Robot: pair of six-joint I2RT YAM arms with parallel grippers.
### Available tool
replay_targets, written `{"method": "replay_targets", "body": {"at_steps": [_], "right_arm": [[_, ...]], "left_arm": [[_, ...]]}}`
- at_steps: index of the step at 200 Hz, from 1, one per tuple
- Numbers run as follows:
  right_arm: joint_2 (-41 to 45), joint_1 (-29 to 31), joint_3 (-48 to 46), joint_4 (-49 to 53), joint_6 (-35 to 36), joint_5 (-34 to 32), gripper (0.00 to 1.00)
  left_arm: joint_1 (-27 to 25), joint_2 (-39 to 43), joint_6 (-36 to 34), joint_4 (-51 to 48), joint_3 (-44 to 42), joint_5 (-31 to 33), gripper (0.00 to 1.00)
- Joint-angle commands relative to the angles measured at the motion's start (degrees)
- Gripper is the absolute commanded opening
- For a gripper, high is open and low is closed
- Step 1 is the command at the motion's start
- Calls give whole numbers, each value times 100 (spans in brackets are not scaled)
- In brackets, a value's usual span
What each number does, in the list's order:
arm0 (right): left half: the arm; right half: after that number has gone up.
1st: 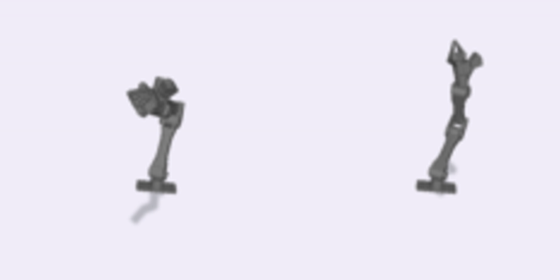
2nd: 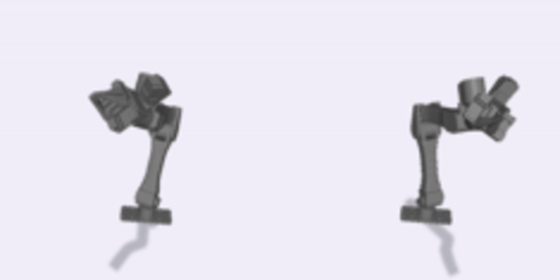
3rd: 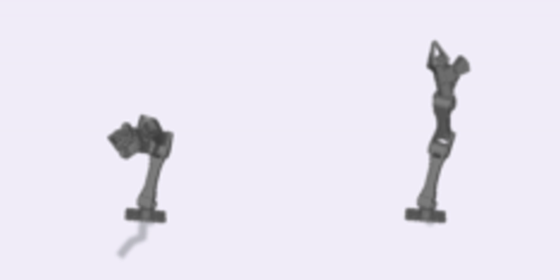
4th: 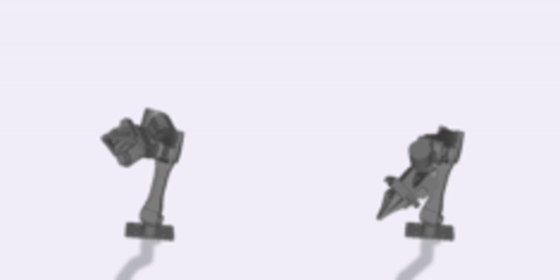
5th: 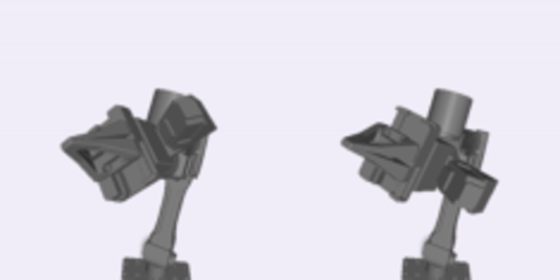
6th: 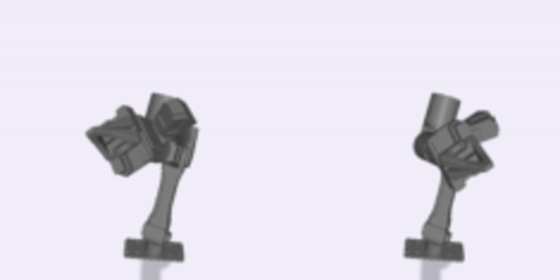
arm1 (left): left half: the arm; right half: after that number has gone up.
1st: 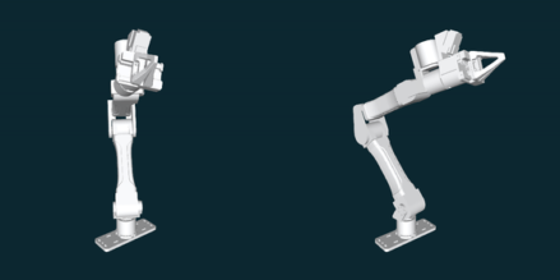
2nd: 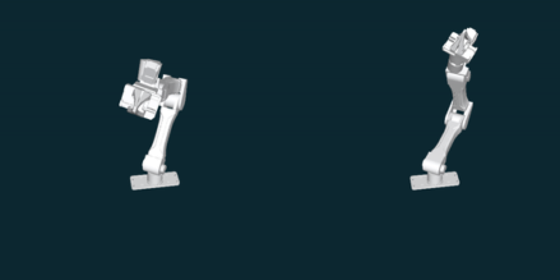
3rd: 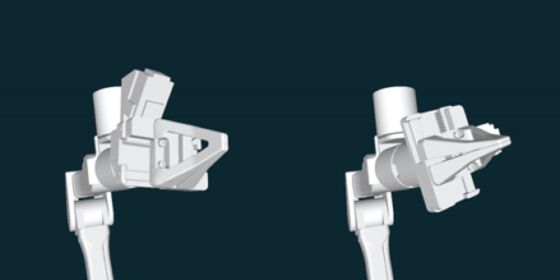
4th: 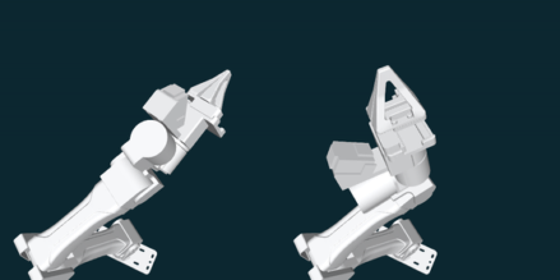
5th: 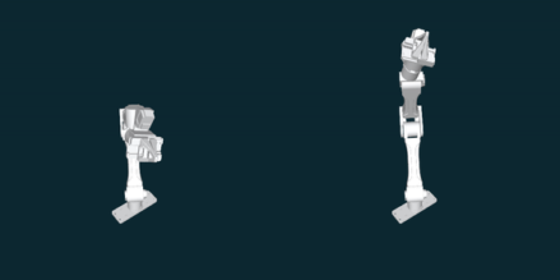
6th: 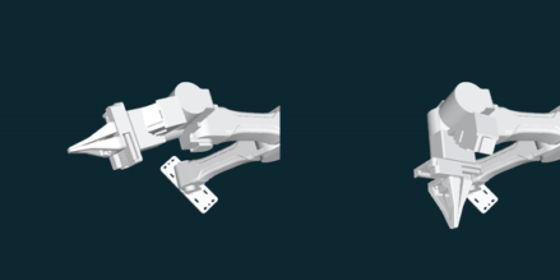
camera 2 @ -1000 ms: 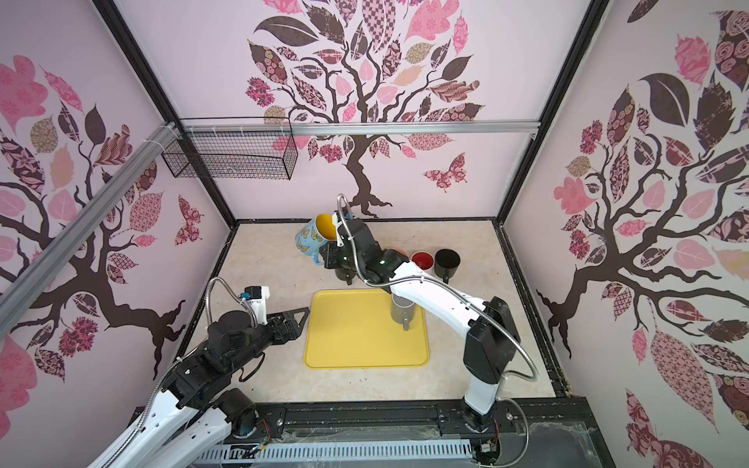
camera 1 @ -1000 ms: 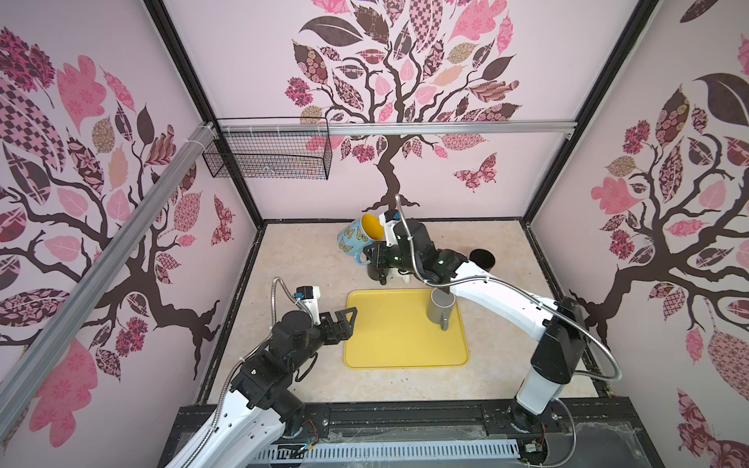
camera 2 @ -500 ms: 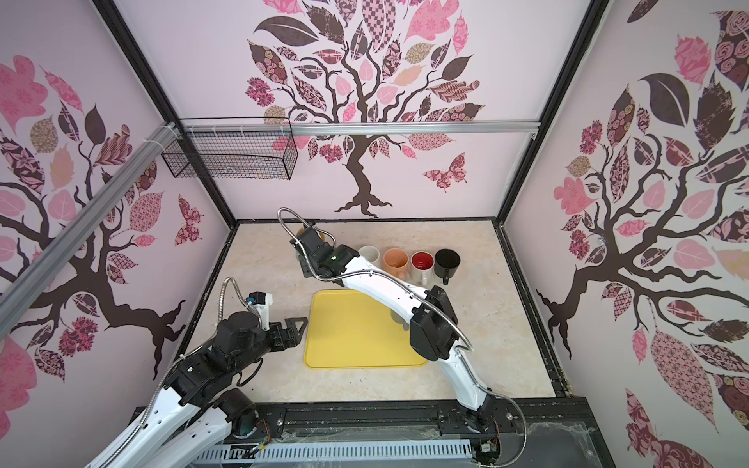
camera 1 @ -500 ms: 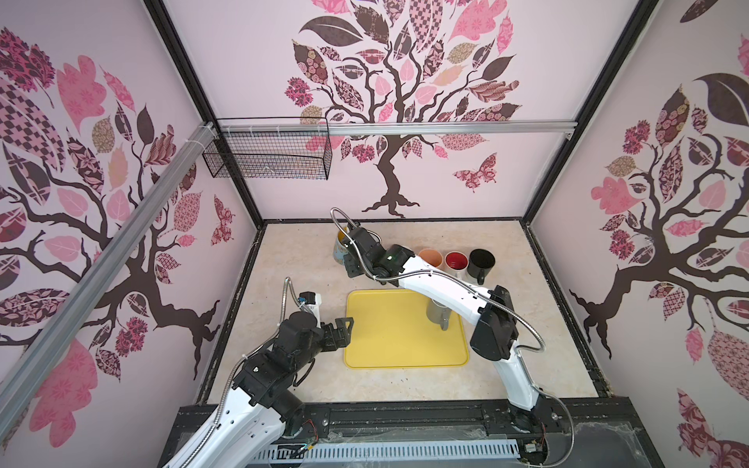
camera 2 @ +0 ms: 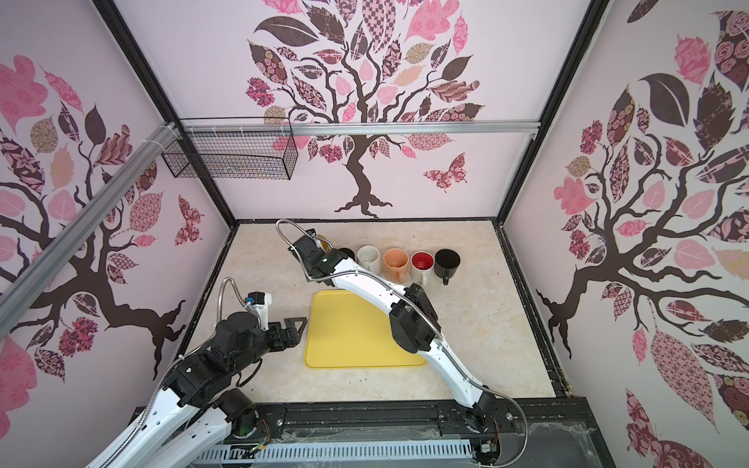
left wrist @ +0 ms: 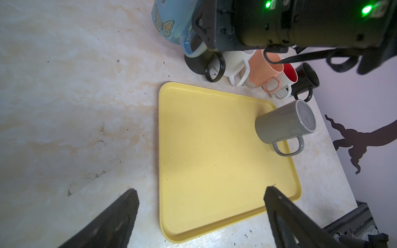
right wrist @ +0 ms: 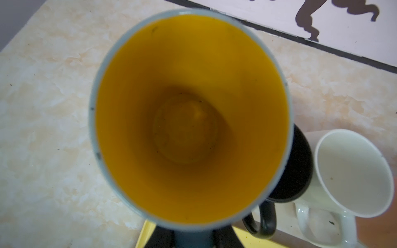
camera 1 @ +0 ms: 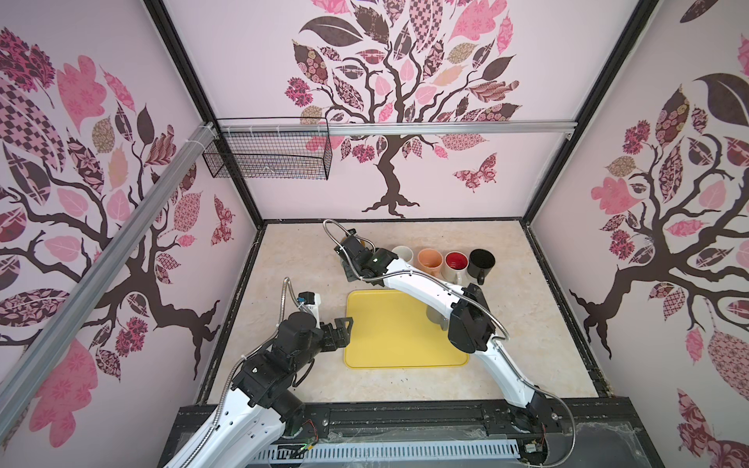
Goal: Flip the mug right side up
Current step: 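Carry the blue mug beyond the tray and lower it upright at the row's end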
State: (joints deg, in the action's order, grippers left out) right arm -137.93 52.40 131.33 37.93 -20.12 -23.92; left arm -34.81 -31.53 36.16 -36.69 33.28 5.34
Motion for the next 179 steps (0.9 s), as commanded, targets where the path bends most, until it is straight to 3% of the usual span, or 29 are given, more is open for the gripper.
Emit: {"method": "replay_targets", "body": {"at_steps": [1, 148, 179], "right_arm": [[-165, -20, 485, -348, -25, -187, 0], [-614, -159, 480, -289, -263, -178, 0], [-511, -156, 426, -228, -312, -181, 18]], "left_arm": [[-13, -42, -41, 58, 213, 38, 94], [-9, 110, -4, 12, 192, 32, 94], [-10, 184, 10, -10, 197, 36, 94]]}}
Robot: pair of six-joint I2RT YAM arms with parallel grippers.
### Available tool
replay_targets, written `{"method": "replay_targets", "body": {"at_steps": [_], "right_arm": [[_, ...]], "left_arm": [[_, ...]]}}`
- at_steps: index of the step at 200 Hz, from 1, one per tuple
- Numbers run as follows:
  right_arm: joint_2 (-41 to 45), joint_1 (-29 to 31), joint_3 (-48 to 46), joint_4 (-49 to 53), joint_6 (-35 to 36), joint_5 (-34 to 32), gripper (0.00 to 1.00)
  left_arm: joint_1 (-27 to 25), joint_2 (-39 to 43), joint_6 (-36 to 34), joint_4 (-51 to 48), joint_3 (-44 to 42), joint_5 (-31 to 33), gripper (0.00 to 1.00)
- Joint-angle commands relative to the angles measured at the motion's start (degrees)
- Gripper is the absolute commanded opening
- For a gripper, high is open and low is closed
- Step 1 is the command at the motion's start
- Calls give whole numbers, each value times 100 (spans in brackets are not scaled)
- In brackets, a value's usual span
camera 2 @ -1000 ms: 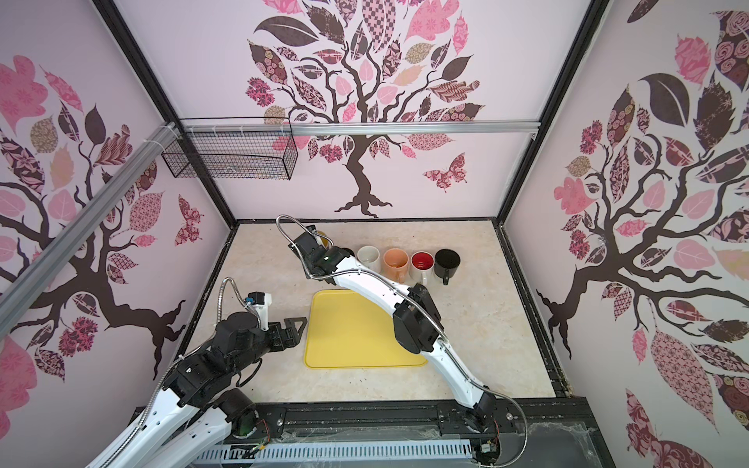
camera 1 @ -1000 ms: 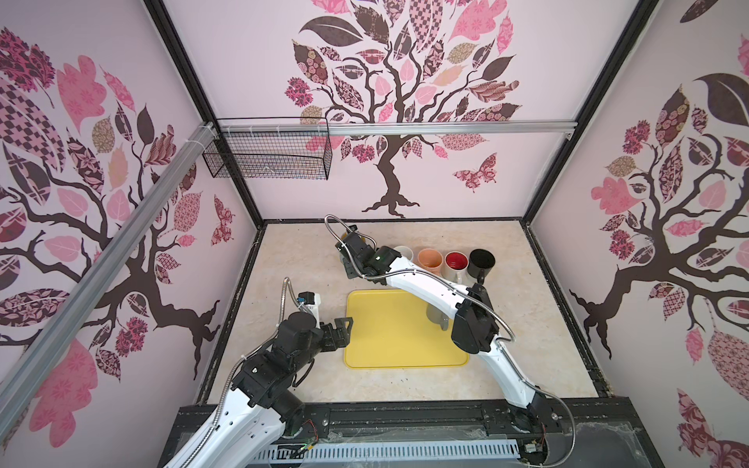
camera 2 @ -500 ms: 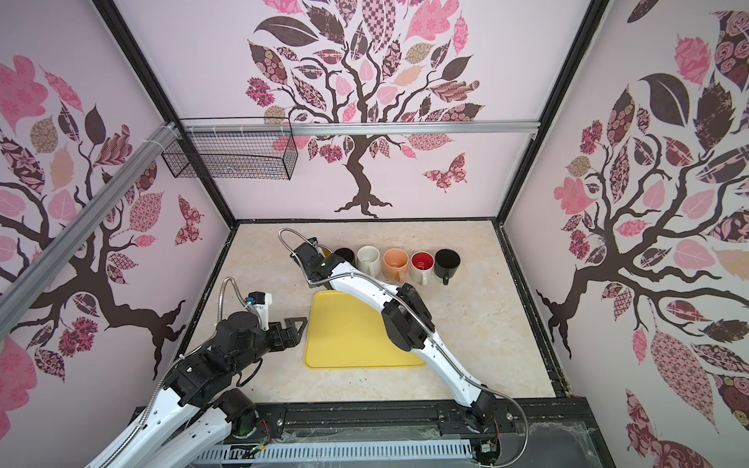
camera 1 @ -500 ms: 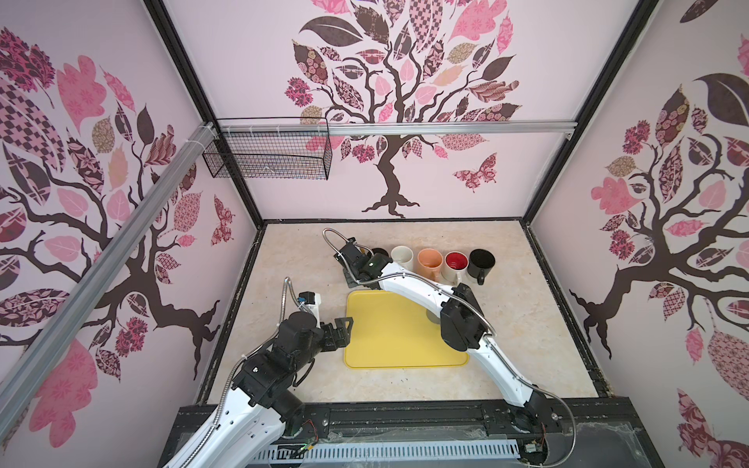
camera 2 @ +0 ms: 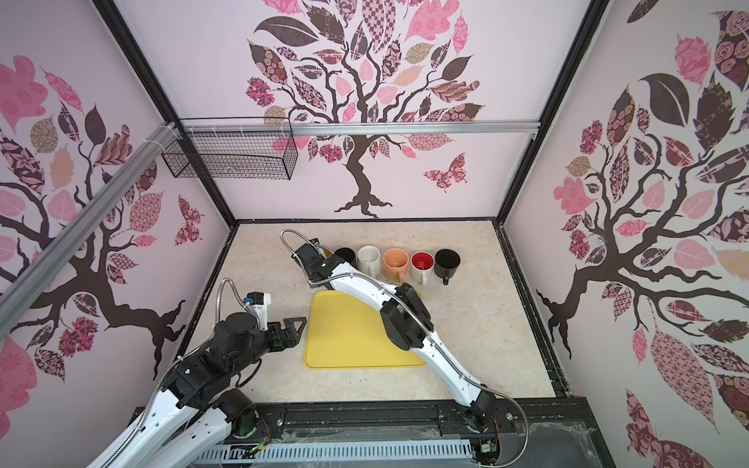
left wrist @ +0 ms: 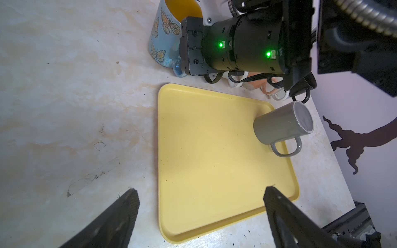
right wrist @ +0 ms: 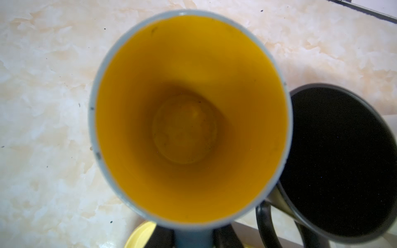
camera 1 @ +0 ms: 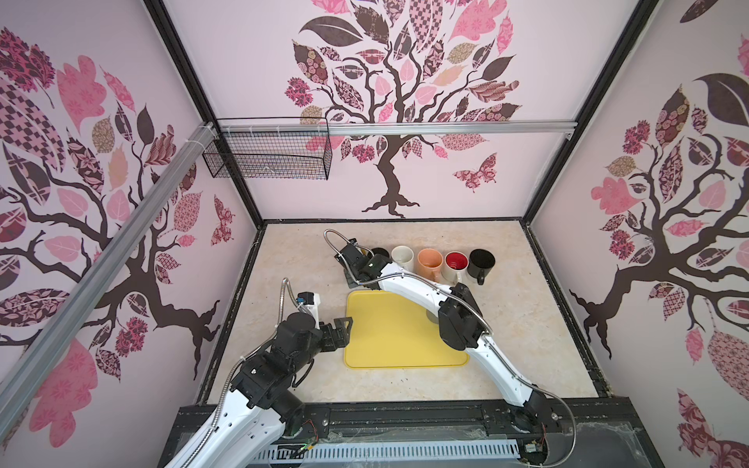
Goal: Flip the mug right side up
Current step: 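Carry the blue mug beyond the tray and lower it upright at the row's end, then open right gripper, withdraw, and move it over the upside-down grey mug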
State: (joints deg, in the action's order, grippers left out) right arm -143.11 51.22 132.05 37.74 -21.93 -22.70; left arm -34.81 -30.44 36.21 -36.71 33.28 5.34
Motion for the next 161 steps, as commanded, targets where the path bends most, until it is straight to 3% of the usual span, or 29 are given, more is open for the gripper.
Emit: {"method": "replay_targets", "body": {"at_steps": [1, 70, 118, 133, 161], "right_arm": [[18, -35, 346, -207, -133, -305, 18], [828, 75, -357, -547, -193, -157, 41], [1349, 250, -463, -352, -133, -24, 50], [1817, 371, -928, -497, -20, 94, 51], [3175, 693, -2702, -1255, 93, 144, 52]], "left_arm": [[-14, 74, 3, -10, 197, 36, 94], [-9, 54, -24, -46, 301, -96, 94], [-10, 237, 8, -169, 378, -215, 94], [-9, 336, 11, -322, 429, -282, 94], [-23, 753, 192, -664, 435, -368, 94]]}}
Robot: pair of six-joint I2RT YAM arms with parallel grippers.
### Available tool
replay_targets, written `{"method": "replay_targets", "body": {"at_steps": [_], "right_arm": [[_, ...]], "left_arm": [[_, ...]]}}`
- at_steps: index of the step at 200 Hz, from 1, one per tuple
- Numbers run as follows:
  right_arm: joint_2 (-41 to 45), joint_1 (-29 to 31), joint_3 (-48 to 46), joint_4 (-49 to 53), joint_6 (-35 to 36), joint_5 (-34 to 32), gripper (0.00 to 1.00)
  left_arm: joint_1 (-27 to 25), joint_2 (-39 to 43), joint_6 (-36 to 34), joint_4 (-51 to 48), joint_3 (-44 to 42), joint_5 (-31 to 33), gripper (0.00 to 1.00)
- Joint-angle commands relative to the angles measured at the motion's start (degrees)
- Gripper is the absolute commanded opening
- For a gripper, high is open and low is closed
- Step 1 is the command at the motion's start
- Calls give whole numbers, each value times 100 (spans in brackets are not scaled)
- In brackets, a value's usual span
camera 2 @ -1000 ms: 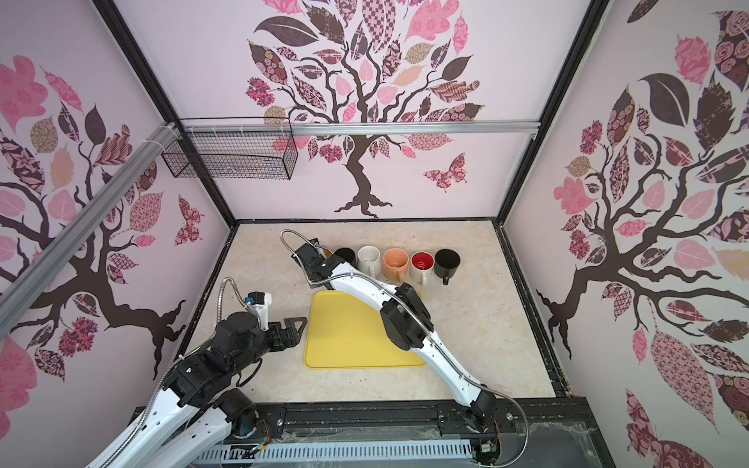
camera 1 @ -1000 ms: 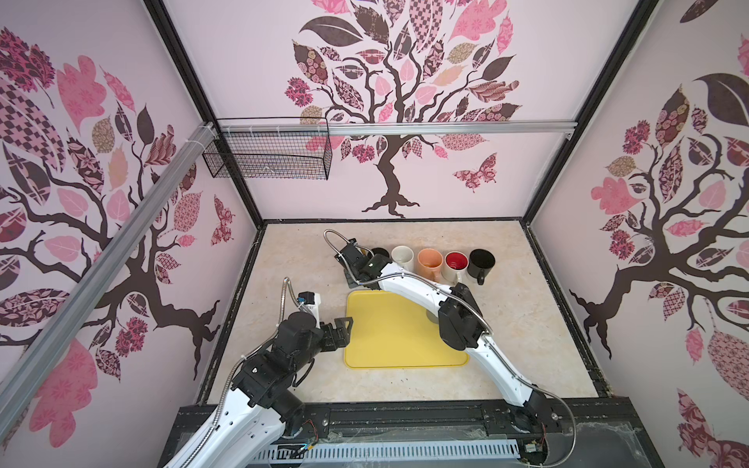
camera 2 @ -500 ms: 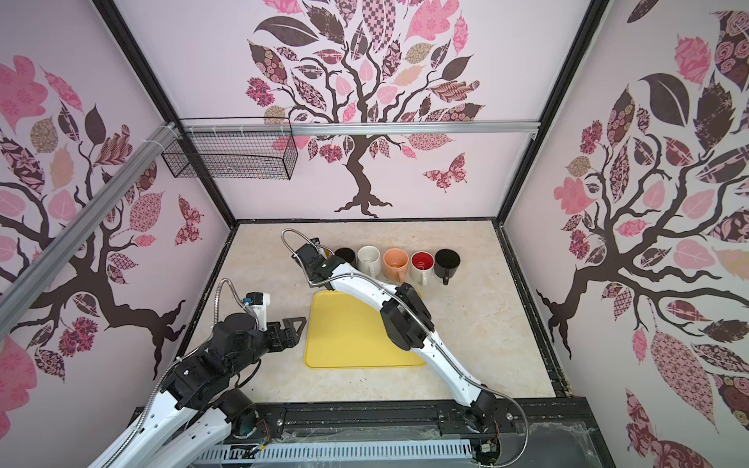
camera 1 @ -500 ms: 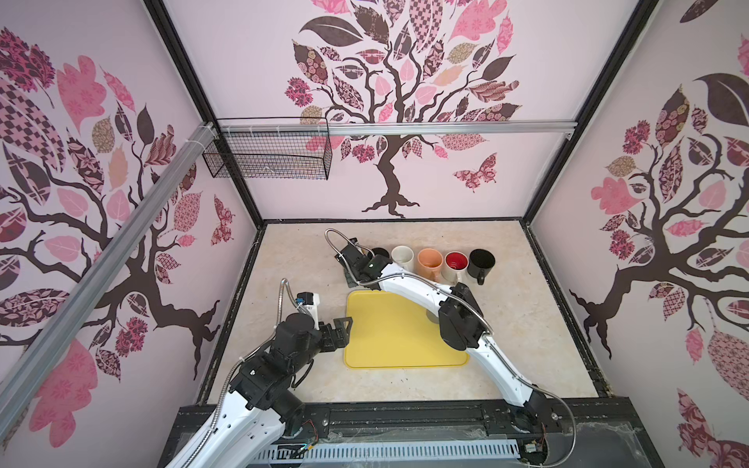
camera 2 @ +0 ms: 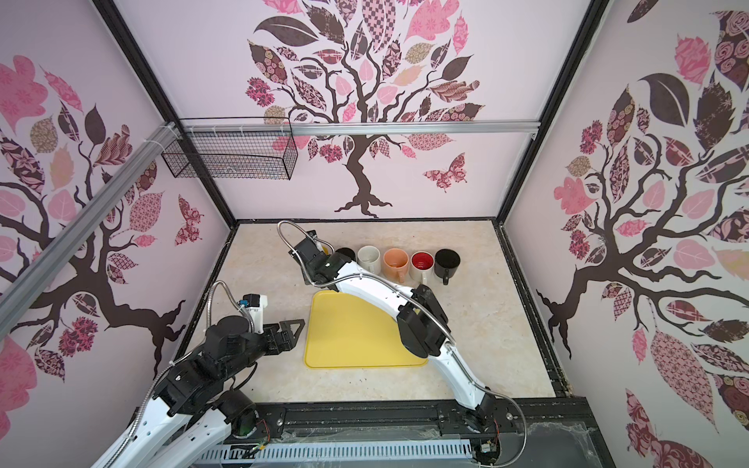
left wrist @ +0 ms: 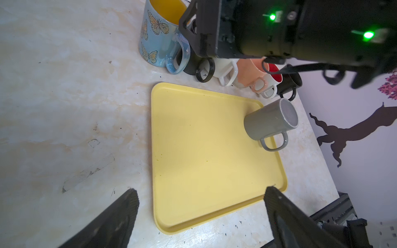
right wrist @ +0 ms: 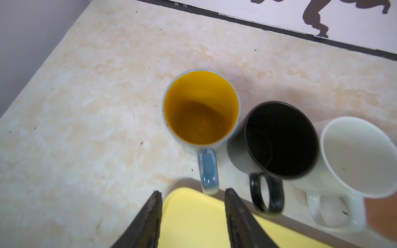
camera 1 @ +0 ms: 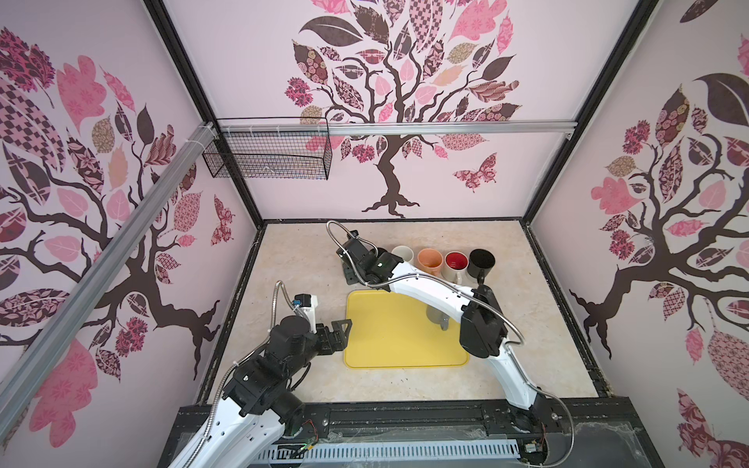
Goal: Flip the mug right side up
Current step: 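Open right gripper, withdraw, and move it over the upside-down grey mug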
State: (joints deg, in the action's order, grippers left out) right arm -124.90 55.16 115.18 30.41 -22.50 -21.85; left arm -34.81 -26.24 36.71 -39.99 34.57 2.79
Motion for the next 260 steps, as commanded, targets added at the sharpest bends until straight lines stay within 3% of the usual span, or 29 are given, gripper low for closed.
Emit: {"method": "replay_targets", "body": {"at_steps": [1, 33, 88, 127, 146, 185, 218, 260], "right_arm": [[1403, 306, -1080, -543, 154, 58, 52], [2838, 538, -2590, -534, 137, -228, 53], [4323, 474, -3672, 762, 3, -979, 55], [5274, -496, -4551, 835, -183, -293, 53], [5685, -648, -4974, 713, -227, -407, 51], [5702, -709, -5339, 879, -299, -689, 49], [5865, -800, -5761, 690, -302, -508, 46], [5854, -825, -6312, 419, -425, -173, 44]], "left_arm": [[-20, 358, 147, -349, 301, -117, 94], [-23, 796, 448, -399, 179, -204, 94], [-48, 22, 343, 220, -3, -467, 94], [-45, -440, 284, 1346, -272, -856, 95], [-50, -708, 312, 1875, -390, -1131, 95], [-48, -1459, 435, 2812, -521, -1473, 95], [-49, -2025, 647, 3704, -618, -1756, 95], [-54, -2610, 687, 4145, -624, -2015, 95]]}}
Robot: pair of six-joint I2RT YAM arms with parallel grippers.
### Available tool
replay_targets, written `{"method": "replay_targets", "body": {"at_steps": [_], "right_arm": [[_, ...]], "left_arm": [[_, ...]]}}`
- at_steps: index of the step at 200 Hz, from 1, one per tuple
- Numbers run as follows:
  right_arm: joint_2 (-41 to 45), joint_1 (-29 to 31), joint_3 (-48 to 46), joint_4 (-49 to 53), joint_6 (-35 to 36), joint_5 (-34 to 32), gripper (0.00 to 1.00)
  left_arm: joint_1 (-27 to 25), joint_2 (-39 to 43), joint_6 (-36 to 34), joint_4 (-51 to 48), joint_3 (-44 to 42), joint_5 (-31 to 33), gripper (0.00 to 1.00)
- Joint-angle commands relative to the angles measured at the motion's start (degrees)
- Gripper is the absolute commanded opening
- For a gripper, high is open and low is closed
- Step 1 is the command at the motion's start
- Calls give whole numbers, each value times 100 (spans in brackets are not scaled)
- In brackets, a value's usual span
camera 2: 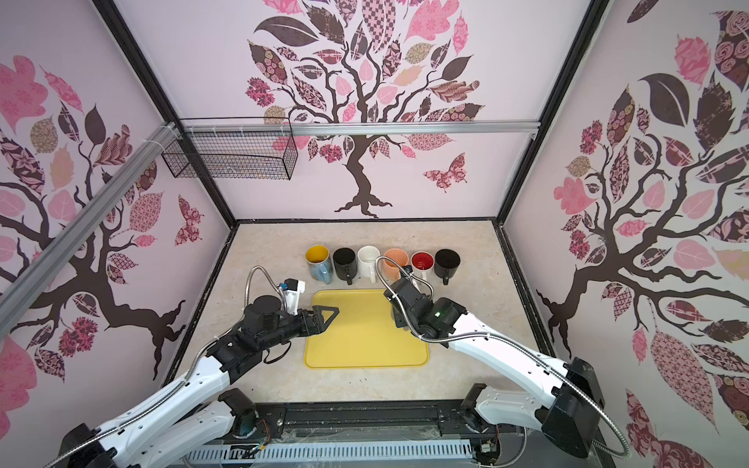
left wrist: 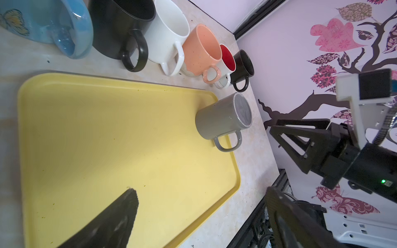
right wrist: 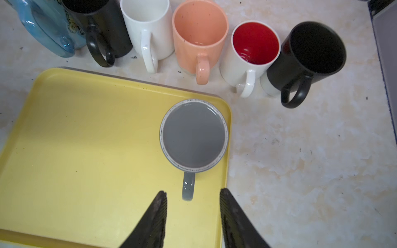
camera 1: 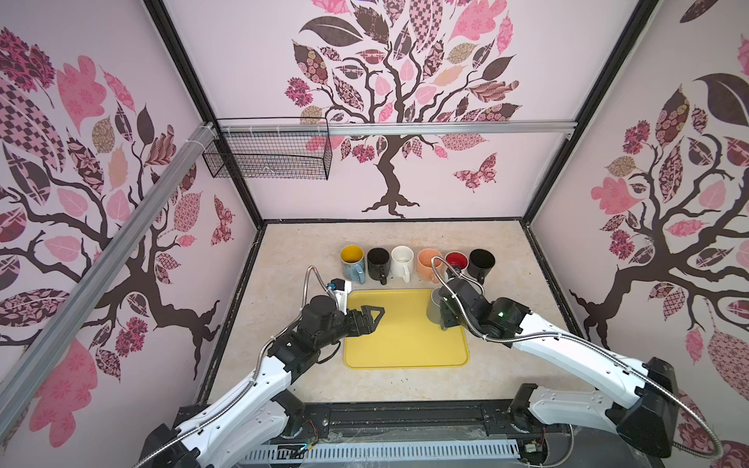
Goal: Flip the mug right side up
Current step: 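Open right gripper, withdraw, and move it over the upside-down grey mug, then lower right gripper and close it on the grey mug's base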
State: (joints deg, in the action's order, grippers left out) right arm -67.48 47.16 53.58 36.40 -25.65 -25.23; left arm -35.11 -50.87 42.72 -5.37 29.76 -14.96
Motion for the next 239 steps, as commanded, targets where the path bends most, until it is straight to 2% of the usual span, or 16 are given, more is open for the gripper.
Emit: {"method": "replay_targets", "body": {"at_steps": [1, 79, 163, 239], "right_arm": [[108, -28, -171, -196, -113, 167, 44], [-671, -475, -638, -1152, -37, 565, 44], [-1273, -576, -612, -1477, 34, 734, 44], [-1380, -611, -664, -1687, 113, 750, 31]], "left_arm": [[-22, -149, 91, 698, -153, -242, 95], [-26, 212, 124, 647, -588, -106, 95], [-25, 436, -22, 434, -612, -58, 95], [-22, 351, -99, 304, -536, -35, 94]]}}
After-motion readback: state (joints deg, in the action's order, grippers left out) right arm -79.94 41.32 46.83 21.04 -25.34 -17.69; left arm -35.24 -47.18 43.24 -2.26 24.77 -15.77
